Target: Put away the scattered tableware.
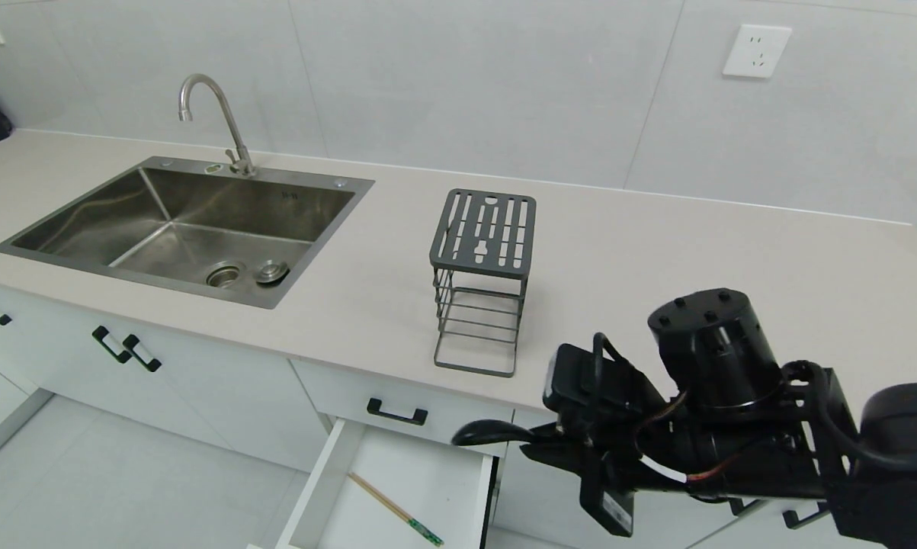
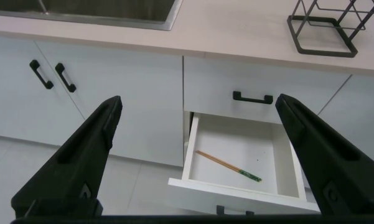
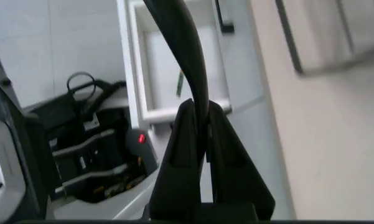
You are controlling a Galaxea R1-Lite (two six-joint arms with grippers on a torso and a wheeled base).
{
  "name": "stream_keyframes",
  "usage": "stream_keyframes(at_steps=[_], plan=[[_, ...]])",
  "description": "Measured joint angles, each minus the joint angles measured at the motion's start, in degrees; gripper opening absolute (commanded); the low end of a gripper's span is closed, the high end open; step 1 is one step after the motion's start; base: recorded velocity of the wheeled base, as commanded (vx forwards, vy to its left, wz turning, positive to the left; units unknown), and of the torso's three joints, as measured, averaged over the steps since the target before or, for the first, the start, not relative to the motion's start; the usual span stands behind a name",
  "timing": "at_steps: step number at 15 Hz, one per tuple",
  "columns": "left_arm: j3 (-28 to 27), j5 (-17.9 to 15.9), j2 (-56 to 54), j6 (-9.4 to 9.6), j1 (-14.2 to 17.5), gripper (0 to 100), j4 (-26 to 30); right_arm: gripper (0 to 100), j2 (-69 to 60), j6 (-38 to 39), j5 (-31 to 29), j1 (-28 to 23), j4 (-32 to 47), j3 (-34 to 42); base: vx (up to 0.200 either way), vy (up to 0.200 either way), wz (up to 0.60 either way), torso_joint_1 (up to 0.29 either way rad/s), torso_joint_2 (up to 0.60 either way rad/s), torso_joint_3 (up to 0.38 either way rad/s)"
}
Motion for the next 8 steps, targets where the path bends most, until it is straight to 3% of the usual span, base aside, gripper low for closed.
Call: stream_keyframes(at_steps=[5,8], plan=[[0.00,0.00,0.00,0.00,0.02,100,0.02,0,3.08,5.89,1.99,5.57,3.80,-10.01,0.000,0.000,0.00,0.000,0.00,0.000],[0.00,-0.02,0.00,0.00,0.02,100,0.02,0,3.47,16.40,2.89,6.51,6.94,-12.51,0.000,0.000,0.00,0.000,0.00,0.000]])
